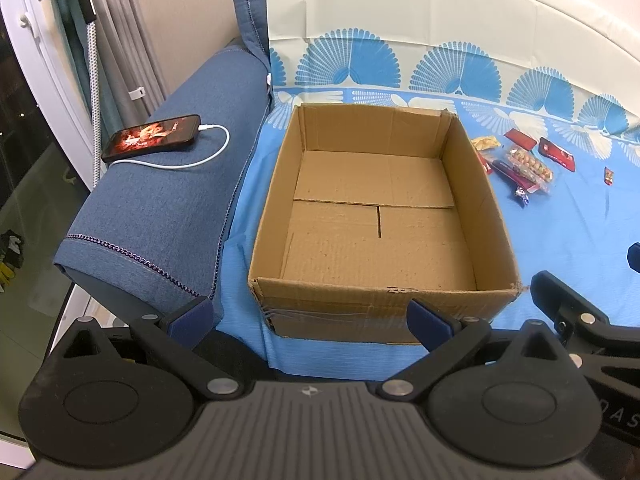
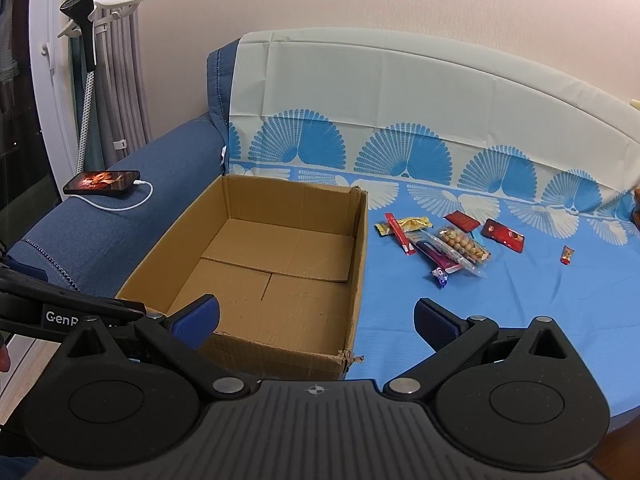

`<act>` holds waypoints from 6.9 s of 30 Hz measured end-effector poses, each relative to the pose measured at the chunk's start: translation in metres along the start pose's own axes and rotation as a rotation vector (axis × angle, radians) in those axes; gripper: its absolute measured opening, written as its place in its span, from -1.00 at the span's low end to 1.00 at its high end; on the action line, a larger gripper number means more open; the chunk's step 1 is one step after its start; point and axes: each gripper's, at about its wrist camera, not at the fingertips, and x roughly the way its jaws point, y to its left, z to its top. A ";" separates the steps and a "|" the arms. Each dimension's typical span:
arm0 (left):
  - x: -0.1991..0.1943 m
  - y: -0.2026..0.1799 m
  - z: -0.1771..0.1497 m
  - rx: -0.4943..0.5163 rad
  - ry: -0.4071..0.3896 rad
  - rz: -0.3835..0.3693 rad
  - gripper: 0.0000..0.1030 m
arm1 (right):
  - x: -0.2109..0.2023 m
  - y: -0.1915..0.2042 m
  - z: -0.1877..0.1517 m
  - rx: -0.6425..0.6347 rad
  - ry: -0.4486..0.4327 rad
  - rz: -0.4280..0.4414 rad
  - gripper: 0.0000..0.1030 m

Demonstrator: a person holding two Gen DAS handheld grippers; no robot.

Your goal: Organize snacks

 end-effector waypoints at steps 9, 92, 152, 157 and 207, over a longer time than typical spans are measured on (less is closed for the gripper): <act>0.002 0.000 0.000 0.005 0.004 0.002 0.99 | 0.002 0.000 0.000 0.003 0.005 0.005 1.00; 0.309 -0.556 0.225 1.319 -0.272 -0.365 0.99 | 0.204 -0.464 -0.108 0.834 -0.009 -0.203 -0.87; -0.034 -0.017 0.008 0.147 -0.041 -0.402 0.19 | -0.004 -0.131 -0.023 0.366 0.033 0.376 -0.86; -0.033 0.021 -0.009 0.093 -0.038 -0.403 0.19 | -0.019 -0.096 -0.016 0.286 0.037 0.357 -0.86; 0.108 0.020 0.116 0.004 0.006 -0.323 0.21 | 0.149 -0.069 0.056 0.302 0.147 0.280 -0.86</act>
